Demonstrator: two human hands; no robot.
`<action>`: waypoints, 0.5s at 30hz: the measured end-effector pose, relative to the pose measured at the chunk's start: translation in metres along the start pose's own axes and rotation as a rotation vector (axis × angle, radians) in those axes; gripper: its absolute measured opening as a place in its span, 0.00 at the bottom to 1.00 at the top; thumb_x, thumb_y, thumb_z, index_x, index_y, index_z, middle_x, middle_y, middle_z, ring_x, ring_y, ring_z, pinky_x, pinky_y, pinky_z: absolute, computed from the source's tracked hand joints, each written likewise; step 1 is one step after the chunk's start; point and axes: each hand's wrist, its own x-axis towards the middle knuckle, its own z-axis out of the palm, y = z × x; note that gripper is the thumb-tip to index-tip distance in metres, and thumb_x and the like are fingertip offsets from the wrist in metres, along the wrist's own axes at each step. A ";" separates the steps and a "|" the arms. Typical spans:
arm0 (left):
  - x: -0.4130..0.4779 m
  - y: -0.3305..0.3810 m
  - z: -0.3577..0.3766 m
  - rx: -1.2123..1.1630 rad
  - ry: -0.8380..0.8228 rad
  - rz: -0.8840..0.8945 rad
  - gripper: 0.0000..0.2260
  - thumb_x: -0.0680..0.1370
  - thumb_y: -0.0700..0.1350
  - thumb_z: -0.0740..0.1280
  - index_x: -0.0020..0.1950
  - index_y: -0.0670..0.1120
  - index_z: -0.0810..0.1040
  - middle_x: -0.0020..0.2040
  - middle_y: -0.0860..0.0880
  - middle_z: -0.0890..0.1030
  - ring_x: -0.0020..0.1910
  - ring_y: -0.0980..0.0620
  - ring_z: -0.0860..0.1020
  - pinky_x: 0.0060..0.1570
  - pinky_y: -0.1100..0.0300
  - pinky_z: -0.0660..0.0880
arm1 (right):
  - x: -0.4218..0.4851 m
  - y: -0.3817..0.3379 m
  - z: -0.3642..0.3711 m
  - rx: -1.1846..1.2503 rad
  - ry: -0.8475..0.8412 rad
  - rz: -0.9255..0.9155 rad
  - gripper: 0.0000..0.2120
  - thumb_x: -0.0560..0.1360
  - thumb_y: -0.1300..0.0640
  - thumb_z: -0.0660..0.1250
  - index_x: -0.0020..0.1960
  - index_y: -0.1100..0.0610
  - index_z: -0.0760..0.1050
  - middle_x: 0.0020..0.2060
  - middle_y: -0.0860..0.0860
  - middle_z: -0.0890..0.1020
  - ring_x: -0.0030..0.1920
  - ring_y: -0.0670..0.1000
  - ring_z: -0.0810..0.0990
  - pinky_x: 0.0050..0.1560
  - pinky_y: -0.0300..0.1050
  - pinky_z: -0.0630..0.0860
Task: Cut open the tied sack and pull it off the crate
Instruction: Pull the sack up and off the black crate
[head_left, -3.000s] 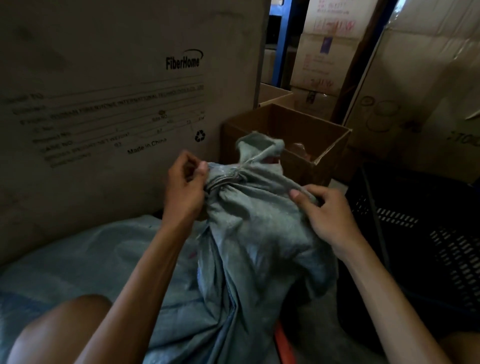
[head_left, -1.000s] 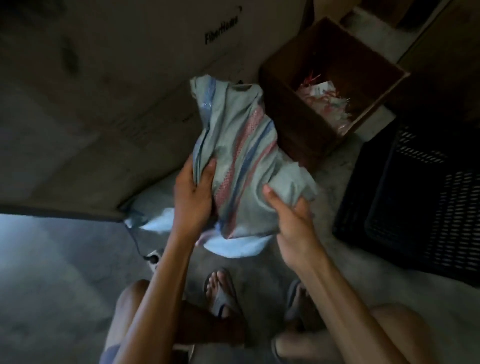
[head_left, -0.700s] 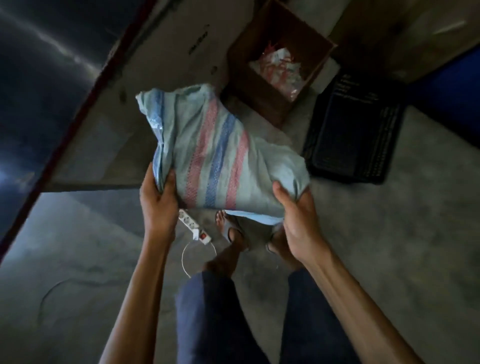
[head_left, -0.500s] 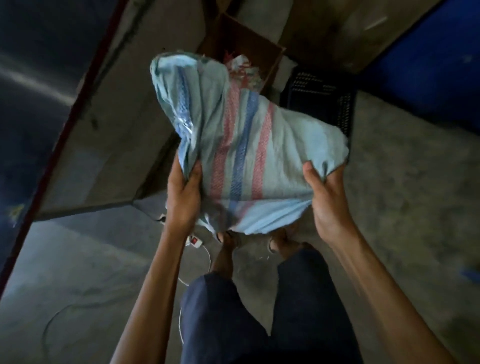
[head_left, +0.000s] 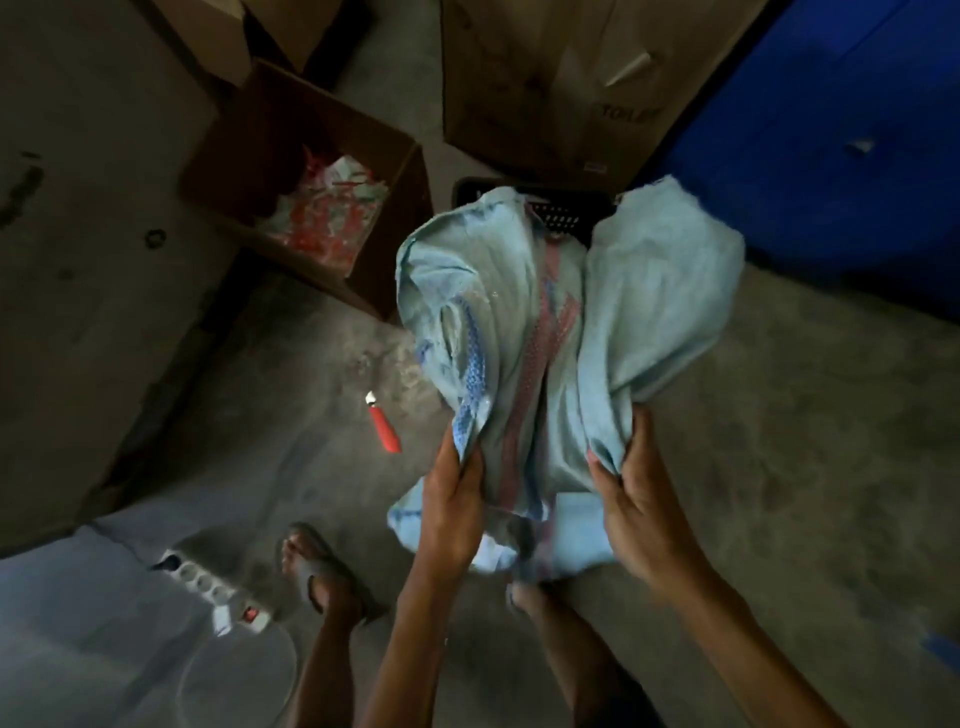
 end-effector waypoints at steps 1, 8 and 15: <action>0.025 -0.005 0.022 0.034 0.025 0.022 0.19 0.83 0.31 0.58 0.70 0.49 0.67 0.71 0.64 0.60 0.64 0.82 0.65 0.64 0.84 0.58 | 0.029 0.025 -0.004 -0.025 -0.013 -0.039 0.36 0.77 0.42 0.57 0.79 0.59 0.55 0.77 0.56 0.64 0.77 0.52 0.64 0.75 0.50 0.61; 0.229 -0.080 0.133 0.295 0.120 0.100 0.18 0.81 0.44 0.62 0.72 0.44 0.70 0.64 0.43 0.80 0.63 0.43 0.78 0.57 0.61 0.71 | 0.221 0.142 0.021 -0.337 -0.085 -0.235 0.35 0.76 0.40 0.55 0.78 0.57 0.62 0.75 0.59 0.67 0.73 0.61 0.67 0.75 0.49 0.60; 0.330 -0.152 0.169 0.674 0.260 -0.224 0.30 0.82 0.59 0.54 0.81 0.50 0.53 0.73 0.34 0.69 0.71 0.35 0.70 0.70 0.44 0.65 | 0.322 0.224 0.056 -0.576 -0.025 -0.047 0.37 0.76 0.28 0.46 0.78 0.45 0.60 0.77 0.55 0.64 0.73 0.64 0.66 0.72 0.66 0.59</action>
